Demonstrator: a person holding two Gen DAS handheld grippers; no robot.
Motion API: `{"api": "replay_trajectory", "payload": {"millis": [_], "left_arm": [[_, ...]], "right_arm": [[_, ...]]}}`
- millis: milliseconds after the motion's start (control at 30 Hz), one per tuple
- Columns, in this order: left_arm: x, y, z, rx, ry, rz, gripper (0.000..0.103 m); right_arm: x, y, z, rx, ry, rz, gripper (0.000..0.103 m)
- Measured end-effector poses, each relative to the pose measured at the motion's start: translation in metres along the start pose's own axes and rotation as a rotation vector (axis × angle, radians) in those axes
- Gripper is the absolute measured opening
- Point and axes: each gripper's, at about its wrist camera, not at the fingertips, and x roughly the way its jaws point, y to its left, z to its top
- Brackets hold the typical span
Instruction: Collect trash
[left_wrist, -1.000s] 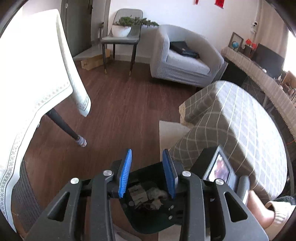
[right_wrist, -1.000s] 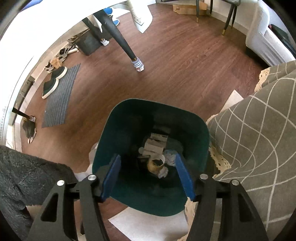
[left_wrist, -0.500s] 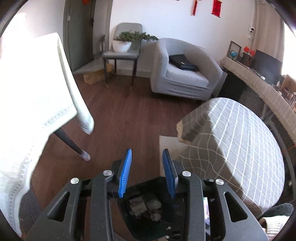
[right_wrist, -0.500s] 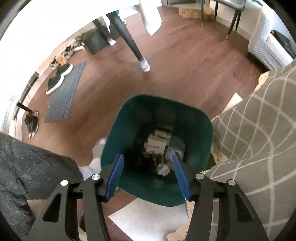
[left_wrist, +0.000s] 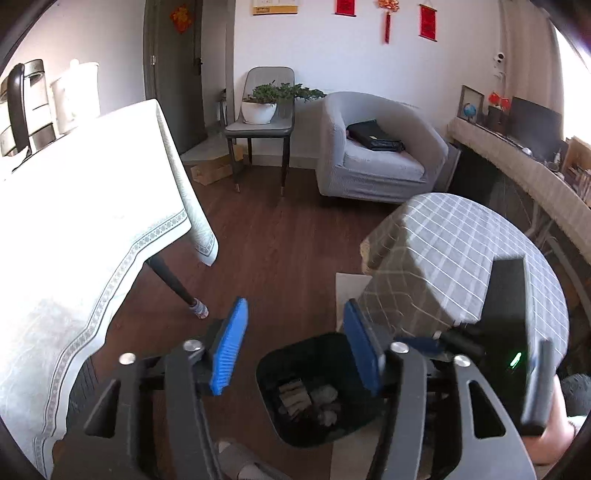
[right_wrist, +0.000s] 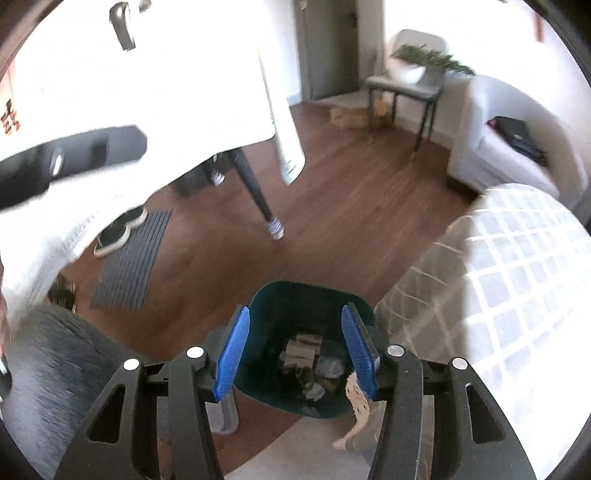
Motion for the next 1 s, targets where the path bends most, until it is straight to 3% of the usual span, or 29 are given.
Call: {"api": "replay_trajectory", "payload": {"millis": [67, 200, 300, 533, 767, 900, 1000], "left_arm": [[-0.015, -0.004, -0.005, -0.01, -0.012, 0.001, 0.071], [-0.039, -0.015, -0.012, -0.014, -0.055, -0.014, 0.086], [-0.053, -0.025, -0.016, 0.0, -0.083, -0.029, 0.092], [-0.067, -0.042, -0.024, 0.03, -0.111, 0.009, 0.095], [-0.055, -0.047, -0.036, 0.053, -0.124, 0.025, 0.097], [-0.041, -0.049, -0.044, 0.053, -0.117, 0.014, 0.098], [-0.032, -0.053, -0.049, 0.074, -0.125, 0.048, 0.098]], "right_arm": [[-0.019, -0.002, -0.005, 0.012, -0.022, -0.019, 0.053], [-0.057, -0.01, -0.013, 0.054, -0.076, -0.055, 0.071], [-0.084, -0.021, -0.018, 0.071, -0.11, -0.099, 0.074], [-0.134, -0.048, -0.033, 0.117, -0.193, -0.198, 0.087], [-0.17, -0.084, -0.063, 0.183, -0.27, -0.287, 0.099], [-0.181, -0.106, -0.077, 0.202, -0.316, -0.322, 0.099], [-0.183, -0.12, -0.088, 0.206, -0.322, -0.325, 0.099]]}}
